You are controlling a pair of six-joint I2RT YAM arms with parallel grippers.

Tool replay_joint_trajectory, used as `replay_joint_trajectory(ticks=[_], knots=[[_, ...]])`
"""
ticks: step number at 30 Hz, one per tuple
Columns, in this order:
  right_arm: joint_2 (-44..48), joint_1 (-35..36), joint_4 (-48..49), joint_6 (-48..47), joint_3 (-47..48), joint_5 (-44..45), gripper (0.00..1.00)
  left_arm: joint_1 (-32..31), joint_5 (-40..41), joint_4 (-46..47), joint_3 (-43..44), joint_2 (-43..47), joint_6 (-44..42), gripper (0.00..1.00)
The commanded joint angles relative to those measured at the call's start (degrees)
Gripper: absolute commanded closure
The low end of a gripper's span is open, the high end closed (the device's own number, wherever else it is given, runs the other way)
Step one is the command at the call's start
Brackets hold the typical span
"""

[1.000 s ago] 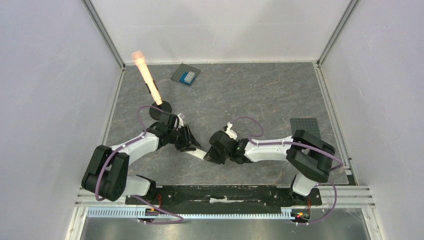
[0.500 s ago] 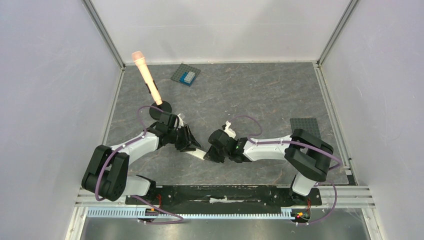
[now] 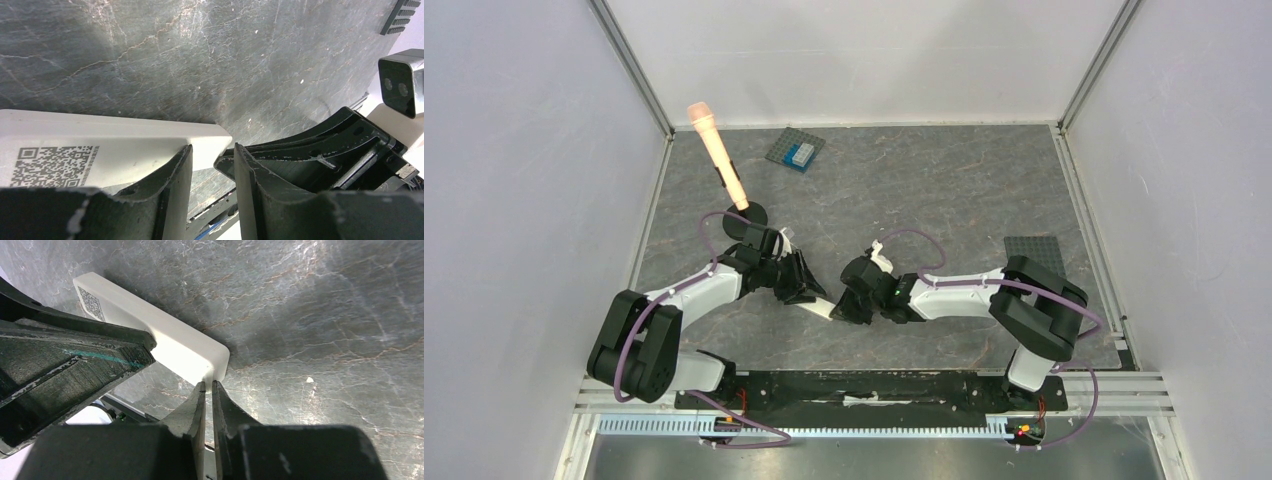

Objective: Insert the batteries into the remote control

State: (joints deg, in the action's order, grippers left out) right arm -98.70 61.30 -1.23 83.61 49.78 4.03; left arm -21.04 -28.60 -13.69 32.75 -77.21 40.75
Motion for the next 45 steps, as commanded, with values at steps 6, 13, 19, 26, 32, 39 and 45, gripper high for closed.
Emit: replay_joint_trajectory(ticks=[6,13,19,26,32,39,45], knots=[[-4.04,-0.30,3.92,-0.32,0.14,1.82,0.89,-0.30,5.81,-5.78,2.51,1.17,-3.28,0.56],[-0.98,-0.89,6.14,-3.18,-0.47,1.39,0.79,-0.24,9.39,-10.78,7.09,4.80,-4.99,0.54],[5.37,-2.13,5.73,-9.66,-0.19,1.59,0.59,-0.16,19.35,-19.99,13.31,11.24,-7.83,0.50],[7.21,-2.24,2.28,-30.50,3.46,-0.58,0.32,-0.14,25.67,-27.90,17.47,19.78,-8.60,0.47],[0.11,-1.15,-7.59,-56.35,14.90,-2.76,0.02,-0.14,27.13,-32.98,18.71,27.28,-6.82,0.46],[-7.57,1.29,-8.25,-70.34,20.74,1.28,0.02,-0.14,31.68,-40.11,22.88,32.06,-6.60,0.44],[-12.09,2.06,-6.70,-72.05,22.46,2.78,0.22,-0.13,33.25,-43.51,25.07,33.63,-6.60,0.43]])
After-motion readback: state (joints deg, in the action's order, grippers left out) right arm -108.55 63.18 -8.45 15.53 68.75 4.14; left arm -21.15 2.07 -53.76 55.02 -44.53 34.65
